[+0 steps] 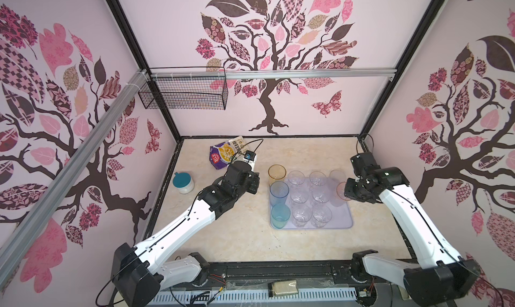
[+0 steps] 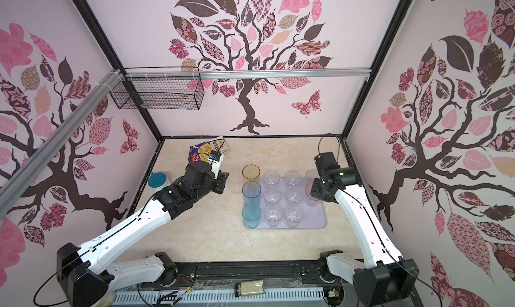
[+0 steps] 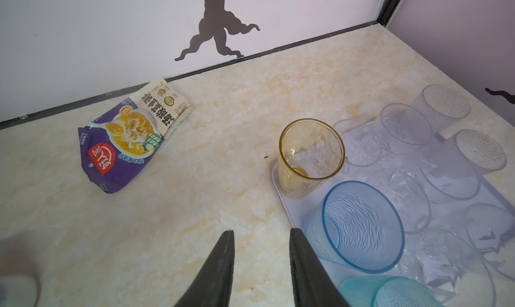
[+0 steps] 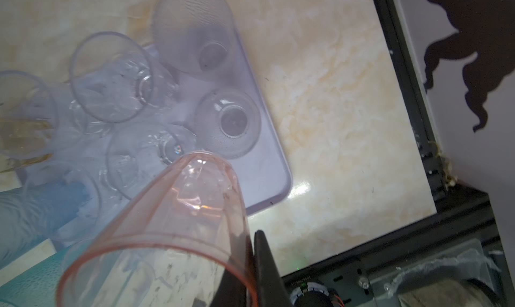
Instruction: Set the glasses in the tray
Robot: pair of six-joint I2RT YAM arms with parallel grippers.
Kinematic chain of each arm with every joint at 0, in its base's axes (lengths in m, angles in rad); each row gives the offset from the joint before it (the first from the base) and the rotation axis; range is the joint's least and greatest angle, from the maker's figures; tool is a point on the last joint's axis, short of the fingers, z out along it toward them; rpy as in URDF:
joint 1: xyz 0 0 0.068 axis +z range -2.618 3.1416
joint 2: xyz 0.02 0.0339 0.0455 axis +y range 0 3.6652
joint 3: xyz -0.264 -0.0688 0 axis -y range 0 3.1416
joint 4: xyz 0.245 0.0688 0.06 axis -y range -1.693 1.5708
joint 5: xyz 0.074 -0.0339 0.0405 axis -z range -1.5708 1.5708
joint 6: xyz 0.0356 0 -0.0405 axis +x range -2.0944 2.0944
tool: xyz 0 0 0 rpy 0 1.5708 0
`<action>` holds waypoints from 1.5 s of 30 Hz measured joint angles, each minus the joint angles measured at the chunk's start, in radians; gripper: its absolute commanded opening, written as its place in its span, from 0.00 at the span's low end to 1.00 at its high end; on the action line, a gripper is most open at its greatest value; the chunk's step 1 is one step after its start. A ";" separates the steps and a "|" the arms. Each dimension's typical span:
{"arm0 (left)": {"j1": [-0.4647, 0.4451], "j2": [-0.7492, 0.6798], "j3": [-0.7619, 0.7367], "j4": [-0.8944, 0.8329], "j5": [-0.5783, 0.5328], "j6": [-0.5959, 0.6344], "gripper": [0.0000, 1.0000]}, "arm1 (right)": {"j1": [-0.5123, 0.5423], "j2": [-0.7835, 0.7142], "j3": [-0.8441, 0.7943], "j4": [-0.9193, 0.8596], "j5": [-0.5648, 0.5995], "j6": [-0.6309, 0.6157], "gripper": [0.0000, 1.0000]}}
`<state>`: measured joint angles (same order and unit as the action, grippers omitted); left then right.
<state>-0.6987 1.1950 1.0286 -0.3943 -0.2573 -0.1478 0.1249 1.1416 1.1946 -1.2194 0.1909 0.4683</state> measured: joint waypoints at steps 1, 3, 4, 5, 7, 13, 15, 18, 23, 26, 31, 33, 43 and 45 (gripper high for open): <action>0.000 0.003 -0.003 0.010 -0.005 0.004 0.37 | -0.013 -0.015 -0.017 -0.013 -0.002 0.003 0.00; 0.003 0.009 -0.011 0.028 -0.012 0.011 0.37 | -0.015 -0.033 -0.046 -0.025 -0.013 0.013 0.00; 0.005 0.011 -0.016 0.037 -0.013 0.014 0.37 | -0.015 -0.041 -0.065 -0.031 -0.023 0.024 0.00; 0.008 0.013 -0.024 0.049 -0.013 0.015 0.38 | -0.015 -0.049 -0.086 -0.032 -0.033 0.032 0.00; 0.014 0.013 -0.042 0.065 -0.016 0.017 0.38 | -0.015 -0.068 -0.140 -0.033 -0.048 0.053 0.00; 0.026 0.014 -0.068 0.080 -0.023 0.019 0.39 | -0.015 -0.091 -0.268 -0.001 -0.070 0.121 0.00; 0.027 0.013 -0.071 0.090 -0.027 0.020 0.39 | -0.015 -0.080 -0.282 0.035 -0.072 0.142 0.00; 0.032 0.005 -0.089 0.103 -0.033 0.022 0.39 | -0.015 -0.052 -0.311 0.105 -0.071 0.172 0.00; 0.042 0.000 -0.110 0.102 -0.053 0.027 0.40 | -0.015 -0.018 -0.364 0.190 -0.056 0.206 0.00; 0.047 0.000 -0.110 0.103 -0.053 0.027 0.40 | -0.015 0.000 -0.382 0.237 -0.048 0.217 0.00; 0.051 0.000 -0.110 0.103 -0.053 0.027 0.40 | -0.015 0.032 -0.426 0.298 -0.050 0.230 0.00; 0.051 0.000 -0.110 0.103 -0.054 0.028 0.40 | -0.016 0.038 -0.438 0.320 -0.050 0.232 0.03; 0.051 0.009 -0.110 0.101 -0.059 0.033 0.40 | -0.022 0.055 -0.470 0.382 -0.050 0.246 0.30; 0.051 0.018 -0.110 0.101 -0.061 0.034 0.40 | -0.022 0.055 -0.470 0.383 -0.048 0.251 0.33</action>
<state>-0.6476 1.2129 0.9188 -0.2935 -0.3180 -0.1143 0.1032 1.1961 0.7242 -0.8368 0.1432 0.7189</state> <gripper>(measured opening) 0.401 0.303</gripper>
